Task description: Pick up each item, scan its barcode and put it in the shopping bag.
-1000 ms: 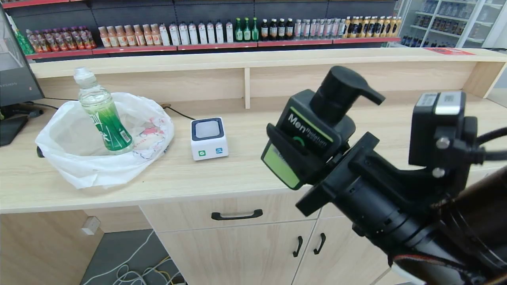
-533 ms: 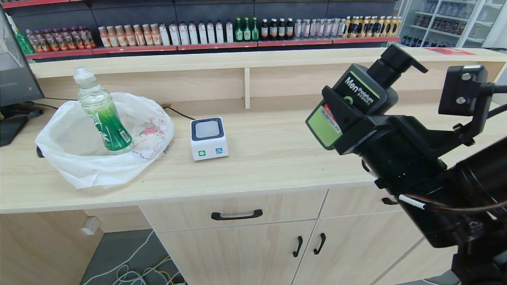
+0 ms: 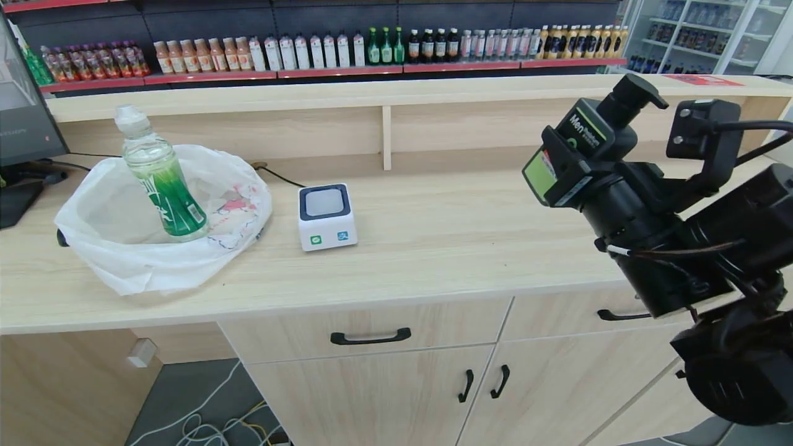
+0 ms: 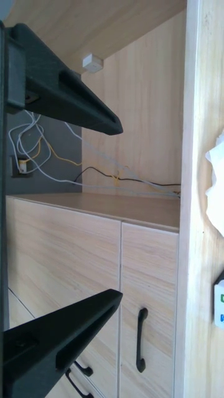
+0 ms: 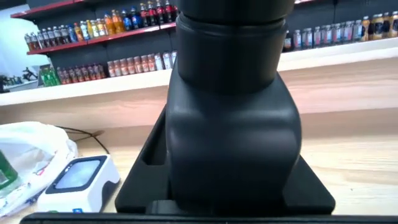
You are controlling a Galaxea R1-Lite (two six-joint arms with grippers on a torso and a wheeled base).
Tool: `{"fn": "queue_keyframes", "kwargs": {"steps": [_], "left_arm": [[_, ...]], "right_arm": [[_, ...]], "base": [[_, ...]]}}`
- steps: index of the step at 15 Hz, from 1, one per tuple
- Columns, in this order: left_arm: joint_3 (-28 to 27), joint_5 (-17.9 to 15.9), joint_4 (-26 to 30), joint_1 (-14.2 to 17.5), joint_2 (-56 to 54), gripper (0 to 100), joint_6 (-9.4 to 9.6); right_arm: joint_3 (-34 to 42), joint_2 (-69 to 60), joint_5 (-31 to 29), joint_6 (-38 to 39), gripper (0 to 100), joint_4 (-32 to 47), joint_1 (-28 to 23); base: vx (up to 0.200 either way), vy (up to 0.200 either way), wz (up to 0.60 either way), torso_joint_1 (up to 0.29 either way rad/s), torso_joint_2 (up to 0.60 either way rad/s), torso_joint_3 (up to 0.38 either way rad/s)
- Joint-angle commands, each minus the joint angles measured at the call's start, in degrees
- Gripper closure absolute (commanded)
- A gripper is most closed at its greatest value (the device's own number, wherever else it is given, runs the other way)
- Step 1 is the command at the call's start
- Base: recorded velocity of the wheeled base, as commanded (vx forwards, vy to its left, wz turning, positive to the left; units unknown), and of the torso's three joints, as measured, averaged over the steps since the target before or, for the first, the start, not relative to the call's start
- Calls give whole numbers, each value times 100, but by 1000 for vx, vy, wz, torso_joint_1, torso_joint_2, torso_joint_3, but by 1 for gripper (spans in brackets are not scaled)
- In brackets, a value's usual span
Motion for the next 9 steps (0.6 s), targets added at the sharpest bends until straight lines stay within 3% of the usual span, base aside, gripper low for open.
{"fn": "queue_keyframes", "kwargs": {"steps": [1,6,9], "left_arm": [[0,2,-7,4,-2,0,-83],[0,2,-7,4,-2,0,-83],[0,2,-7,4,-2,0,-83]], "right_arm": [[-287,420,99,-6,100,-8,-150],[-393,649,90,73,100,-8,-123],[-331,508,99,73,100,-8,-123]], "base": [[0,0,0,0,0,0],[0,0,0,0,0,0],[0,200,0,-6,-4,2]]}}
